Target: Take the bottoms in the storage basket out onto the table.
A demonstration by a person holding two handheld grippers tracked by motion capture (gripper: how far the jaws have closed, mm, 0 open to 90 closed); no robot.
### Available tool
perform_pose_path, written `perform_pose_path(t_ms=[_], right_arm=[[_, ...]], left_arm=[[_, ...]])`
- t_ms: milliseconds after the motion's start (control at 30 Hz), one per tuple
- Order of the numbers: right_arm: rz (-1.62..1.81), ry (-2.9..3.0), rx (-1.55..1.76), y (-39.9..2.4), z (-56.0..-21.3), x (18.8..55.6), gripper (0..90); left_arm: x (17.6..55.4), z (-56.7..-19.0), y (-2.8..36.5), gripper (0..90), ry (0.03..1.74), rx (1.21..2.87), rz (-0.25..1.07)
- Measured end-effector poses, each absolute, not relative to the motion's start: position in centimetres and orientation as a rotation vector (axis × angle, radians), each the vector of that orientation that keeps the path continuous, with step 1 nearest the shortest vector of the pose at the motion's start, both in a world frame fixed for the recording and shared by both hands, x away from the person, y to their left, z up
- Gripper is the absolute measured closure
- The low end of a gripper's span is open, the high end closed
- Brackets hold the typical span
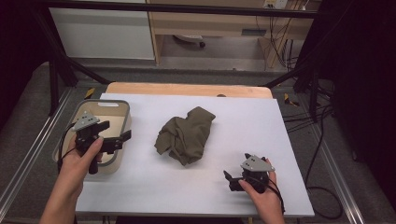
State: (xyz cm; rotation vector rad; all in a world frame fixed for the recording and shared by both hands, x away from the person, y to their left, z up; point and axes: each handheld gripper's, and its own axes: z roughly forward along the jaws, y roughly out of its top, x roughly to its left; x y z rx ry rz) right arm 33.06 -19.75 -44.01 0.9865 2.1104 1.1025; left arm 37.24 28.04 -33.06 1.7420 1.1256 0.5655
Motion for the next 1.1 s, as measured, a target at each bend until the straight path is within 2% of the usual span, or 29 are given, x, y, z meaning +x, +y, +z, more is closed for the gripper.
perform_pose_path(t_ms=[433,700,1000,1100], right_arm=[[1.103,2.121,1.007,-19.7,-43.9,33.1,3.0],[1.119,2.127,1.008,-20.2,-43.5,32.8,2.6],[1.188,2.091,1.005,-20.3,-42.8,32.4,3.2],[1.18,2.102,0.993,-20.2,-42.7,32.2,3.9]], left_arm=[[36.0,-33.0,30.2,5.9,1.151,1.714,0.601],[35.2,-32.4,30.1,5.2,1.092,1.764,0.654],[33.8,-31.3,30.2,5.4,1.051,1.774,0.642],[33.3,-31.3,30.5,4.4,1.013,1.836,0.653]])
